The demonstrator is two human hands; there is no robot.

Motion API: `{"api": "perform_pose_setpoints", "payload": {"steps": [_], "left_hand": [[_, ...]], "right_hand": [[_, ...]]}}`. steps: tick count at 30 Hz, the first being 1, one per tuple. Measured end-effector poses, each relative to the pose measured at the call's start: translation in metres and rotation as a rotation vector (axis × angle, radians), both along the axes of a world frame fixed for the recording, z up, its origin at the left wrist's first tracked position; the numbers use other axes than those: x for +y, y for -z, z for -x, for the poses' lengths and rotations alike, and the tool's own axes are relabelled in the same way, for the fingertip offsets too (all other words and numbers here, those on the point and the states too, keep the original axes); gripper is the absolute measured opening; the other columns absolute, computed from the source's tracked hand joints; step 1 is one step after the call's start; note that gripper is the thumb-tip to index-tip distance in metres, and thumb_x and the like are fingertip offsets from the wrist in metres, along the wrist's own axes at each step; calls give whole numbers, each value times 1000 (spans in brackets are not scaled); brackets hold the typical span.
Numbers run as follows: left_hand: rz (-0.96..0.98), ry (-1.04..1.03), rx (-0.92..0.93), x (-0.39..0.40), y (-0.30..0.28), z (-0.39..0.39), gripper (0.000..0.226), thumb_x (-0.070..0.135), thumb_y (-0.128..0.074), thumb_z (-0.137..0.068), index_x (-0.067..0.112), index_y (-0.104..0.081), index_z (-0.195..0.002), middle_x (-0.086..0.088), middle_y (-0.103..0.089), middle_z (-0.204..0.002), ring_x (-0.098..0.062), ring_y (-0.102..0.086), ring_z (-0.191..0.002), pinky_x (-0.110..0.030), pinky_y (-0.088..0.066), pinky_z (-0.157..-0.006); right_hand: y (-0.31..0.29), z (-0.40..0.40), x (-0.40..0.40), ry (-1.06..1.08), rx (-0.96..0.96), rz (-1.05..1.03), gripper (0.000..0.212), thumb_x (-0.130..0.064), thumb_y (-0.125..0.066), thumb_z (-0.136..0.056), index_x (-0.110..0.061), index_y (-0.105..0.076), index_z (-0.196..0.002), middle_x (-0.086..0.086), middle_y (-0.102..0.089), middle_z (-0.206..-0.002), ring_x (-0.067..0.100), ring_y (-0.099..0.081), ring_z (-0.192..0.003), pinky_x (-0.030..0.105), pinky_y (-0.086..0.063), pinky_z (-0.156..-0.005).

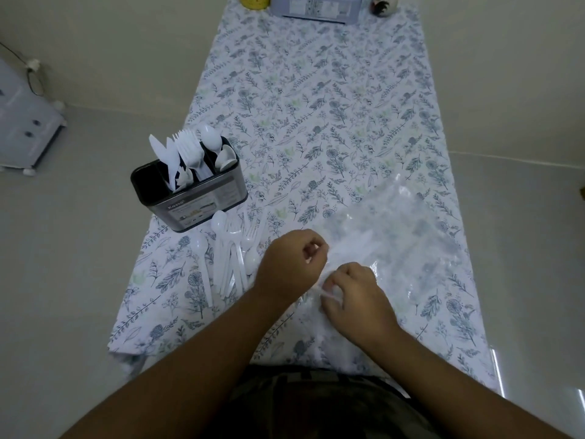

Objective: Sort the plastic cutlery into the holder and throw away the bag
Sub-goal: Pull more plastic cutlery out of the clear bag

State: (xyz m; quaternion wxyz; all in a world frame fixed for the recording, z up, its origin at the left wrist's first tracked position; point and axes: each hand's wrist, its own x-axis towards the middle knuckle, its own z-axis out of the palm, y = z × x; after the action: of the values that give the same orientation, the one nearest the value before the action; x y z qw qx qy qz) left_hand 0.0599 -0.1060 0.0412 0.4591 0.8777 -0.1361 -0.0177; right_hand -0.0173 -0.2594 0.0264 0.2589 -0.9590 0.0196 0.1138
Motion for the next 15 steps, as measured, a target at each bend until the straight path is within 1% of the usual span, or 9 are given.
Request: {"api": "perform_pose_setpoints", "payload": {"steps": [2, 3, 5, 7, 8, 9, 11, 13, 15], "left_hand": [[53, -47, -68, 19, 1, 15, 9, 15, -64, -87, 13, -62, -78, 1, -57, -67, -15, -54, -63, -30, -49, -57], [41, -17, -61, 27, 5, 24, 10, 16, -62, -87, 13, -60, -77, 1, -56, -68, -16, -54, -65, -32, -48, -59], [-46, 109, -37, 38, 19, 40, 9, 19, -60, -88, 13, -66, -84, 1, -62, -78, -16, -57, -76, -34, -50, -69], [-155, 267, -49, 39, 34, 48, 16, 17, -57, -89, 10, -70, -94, -2, -69, -91, -18, -60, -88, -35, -51, -79], [-208, 346, -68, 37, 40, 49, 19, 16, -55, -90, 9, -71, -97, -4, -70, -96, -19, -61, -91, -35, -52, -82], [-260, 414, -95, 35, 44, 49, 22, 16, -52, -91, 7, -71, -98, -6, -70, -98, -21, -61, -93, -35, -52, -83], [-357, 497, -116, 32, 51, 49, 23, 16, -50, -92, 7, -71, -96, -8, -69, -96, -23, -61, -90, -38, -54, -81], [-430, 504, -83, 32, 55, 48, 23, 19, -47, -94, 10, -68, -93, -6, -67, -91, -22, -60, -85, -40, -54, -77], [-473, 483, -63, 30, 55, 47, 22, 18, -46, -94, 11, -66, -87, -6, -66, -85, -23, -58, -79, -42, -53, -73]], "right_hand": [[0, -3, -5, 53, -15, -70, 14, -31, -69, -90, -23, -73, -102, -3, -55, -123, 16, -42, -121, 29, -41, -87], [1, -5, -8, 65, -17, -77, 16, -30, -69, -92, -24, -74, -106, 0, -53, -131, 18, -39, -128, 28, -37, -93], [3, -8, -11, 89, 9, -96, 21, -29, -65, -96, -25, -73, -115, 3, -49, -143, 21, -34, -140, 29, -32, -102], [1, -12, -10, 120, 46, -174, 24, -26, -60, -100, -25, -73, -120, 1, -47, -146, 19, -31, -144, 26, -27, -108], [0, -15, -10, 140, 55, -222, 25, -25, -57, -102, -25, -73, -121, -2, -47, -143, 16, -32, -144, 21, -26, -108], [-3, -17, -10, 164, 59, -268, 26, -24, -55, -104, -24, -73, -121, -6, -47, -139, 11, -33, -142, 12, -24, -106], [-9, -22, -9, 227, 61, -345, 26, -24, -52, -105, -26, -73, -121, -7, -47, -136, 4, -37, -134, -5, -20, -95], [-14, -26, -9, 307, 57, -417, 25, -24, -52, -106, -29, -72, -118, -5, -51, -135, 2, -41, -128, -11, -19, -89], [-18, -30, -12, 352, 22, -476, 25, -22, -51, -106, -26, -75, -112, -6, -59, -129, -1, -47, -121, -8, -26, -93]]}}
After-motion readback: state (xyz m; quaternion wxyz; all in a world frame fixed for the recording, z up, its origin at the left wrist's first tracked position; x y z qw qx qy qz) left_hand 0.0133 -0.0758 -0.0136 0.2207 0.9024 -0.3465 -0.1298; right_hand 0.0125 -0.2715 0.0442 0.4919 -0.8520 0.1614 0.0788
